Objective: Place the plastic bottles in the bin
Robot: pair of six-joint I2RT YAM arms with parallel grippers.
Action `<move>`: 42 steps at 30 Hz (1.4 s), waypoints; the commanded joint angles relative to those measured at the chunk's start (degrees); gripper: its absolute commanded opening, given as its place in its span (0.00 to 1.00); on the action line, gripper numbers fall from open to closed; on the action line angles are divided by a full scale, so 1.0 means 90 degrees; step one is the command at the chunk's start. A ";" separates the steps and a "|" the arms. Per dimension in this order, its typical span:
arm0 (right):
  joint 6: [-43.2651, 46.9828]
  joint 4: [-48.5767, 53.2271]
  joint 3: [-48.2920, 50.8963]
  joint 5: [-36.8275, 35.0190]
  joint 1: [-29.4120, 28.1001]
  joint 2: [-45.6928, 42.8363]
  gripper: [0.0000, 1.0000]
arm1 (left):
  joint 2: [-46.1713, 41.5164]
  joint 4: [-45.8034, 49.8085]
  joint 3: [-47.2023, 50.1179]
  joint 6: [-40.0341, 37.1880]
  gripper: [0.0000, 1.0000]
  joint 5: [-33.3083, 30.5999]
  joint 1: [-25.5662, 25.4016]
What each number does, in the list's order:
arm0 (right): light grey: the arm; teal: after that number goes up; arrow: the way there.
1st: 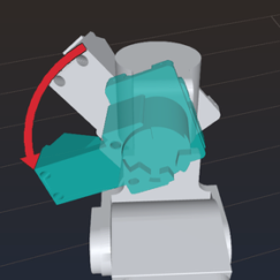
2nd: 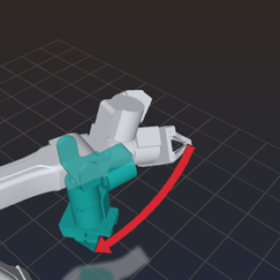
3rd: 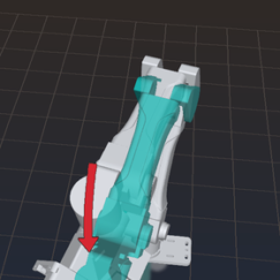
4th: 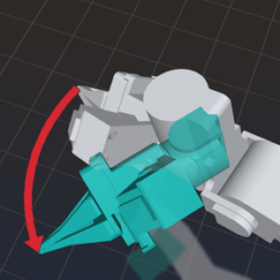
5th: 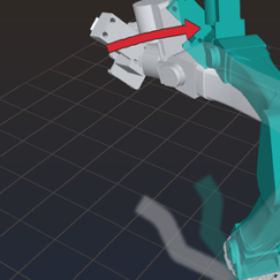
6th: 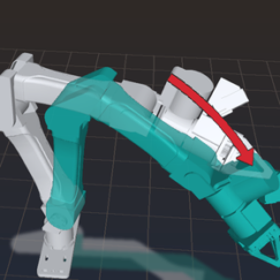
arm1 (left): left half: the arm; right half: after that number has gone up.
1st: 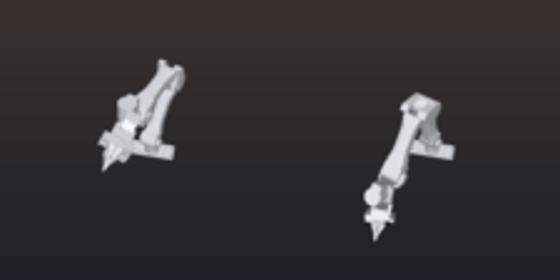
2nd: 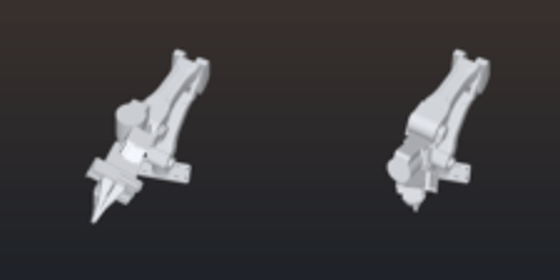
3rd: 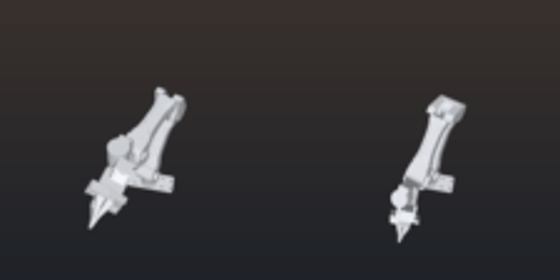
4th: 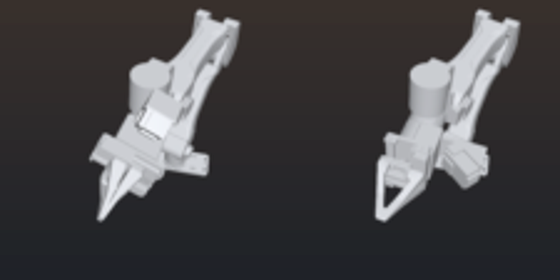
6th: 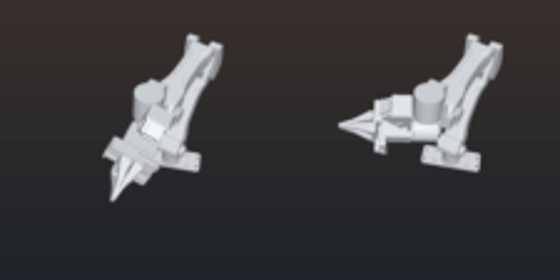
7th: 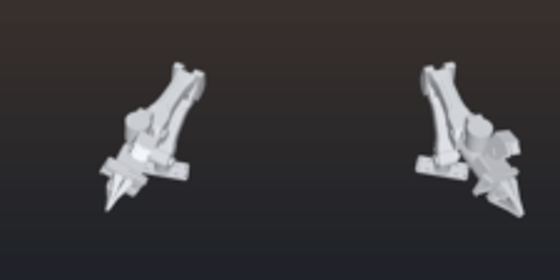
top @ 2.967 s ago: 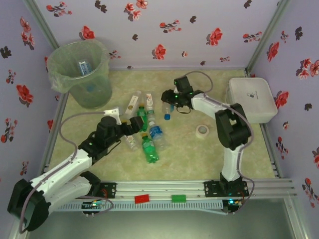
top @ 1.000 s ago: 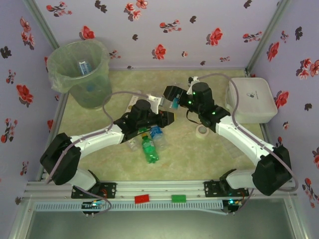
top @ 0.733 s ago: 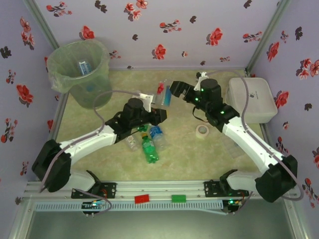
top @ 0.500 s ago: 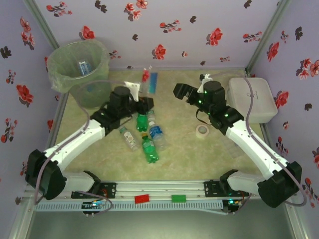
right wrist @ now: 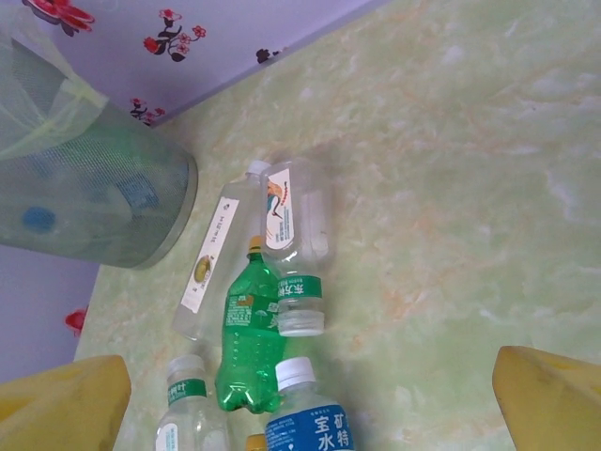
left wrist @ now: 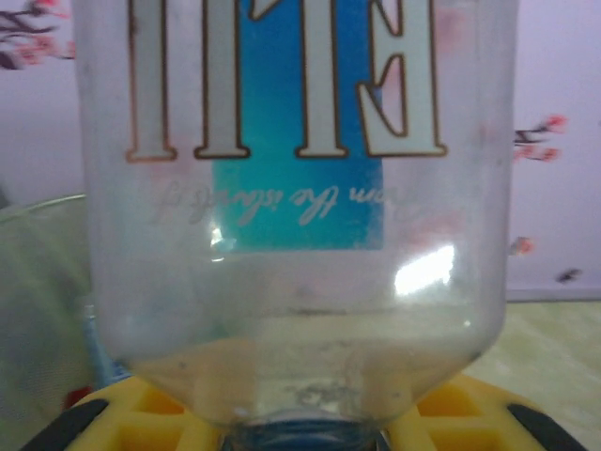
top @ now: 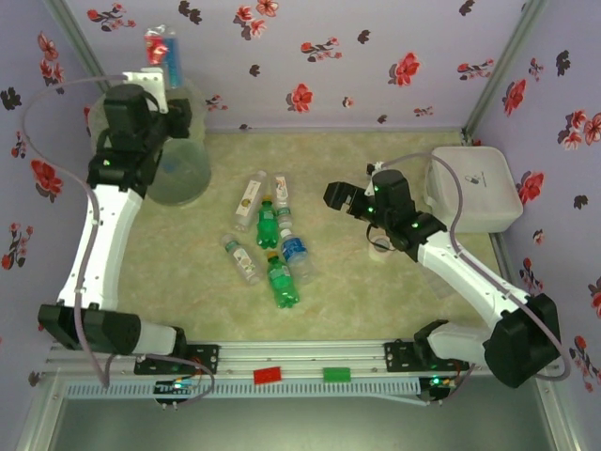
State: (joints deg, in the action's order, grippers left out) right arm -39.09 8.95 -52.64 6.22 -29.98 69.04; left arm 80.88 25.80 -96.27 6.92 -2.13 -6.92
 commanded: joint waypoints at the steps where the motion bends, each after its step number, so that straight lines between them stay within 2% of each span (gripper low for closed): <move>1: -0.0044 -0.0099 0.0039 0.0040 0.0001 -0.0004 1.00 | 0.0530 0.0640 -0.0556 -0.0230 0.00 -0.0212 0.0535; 7: 0.0005 -0.0014 0.0116 -0.0102 0.0001 -0.0106 1.00 | 0.1704 0.1727 -0.1661 -0.0160 0.00 -0.0146 0.1106; 13: 0.0025 0.0080 0.0194 -0.0178 0.0001 -0.0227 1.00 | 0.2778 0.2894 -0.2740 -0.0128 0.00 -0.0107 0.1228; 16: 0.0045 0.0113 0.0224 -0.0227 0.0001 -0.0306 1.00 | 0.3101 0.3356 -0.3110 -0.0114 0.00 -0.0107 0.1241; 21: 0.0115 0.0252 0.0205 -0.0366 0.0001 -0.0433 1.00 | 0.3215 0.3450 -0.3239 -0.0078 0.00 -0.0104 0.1237; 23: 0.0144 0.0334 0.0173 -0.0407 0.0001 -0.0468 1.00 | 0.3216 0.3465 -0.3206 -0.0084 0.04 -0.0105 0.1247; 26: 0.0154 0.0410 0.0137 -0.0442 0.0001 -0.0553 1.00 | 0.3209 0.3470 -0.3151 -0.0075 0.14 -0.0104 0.1247; 31: 0.0178 0.0622 0.0022 -0.0515 0.0001 -0.0752 1.00 | 0.3104 0.3446 -0.3132 0.0027 0.51 -0.0104 0.1250; 40: 0.0168 0.0807 0.0153 -0.0711 0.0001 -0.1022 1.00 | 0.2574 0.3143 -0.2956 0.0140 0.84 -0.0068 0.1252; 42: 0.0156 0.0823 0.0166 -0.0721 0.0001 -0.1011 1.00 | 0.2479 0.3102 -0.2982 0.0195 0.98 -0.0023 0.1237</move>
State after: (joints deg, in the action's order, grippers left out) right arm -38.74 15.38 -51.27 1.41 -29.98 60.53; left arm 107.07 54.98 -122.96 7.75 -2.96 3.88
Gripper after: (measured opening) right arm 0.996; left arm 0.939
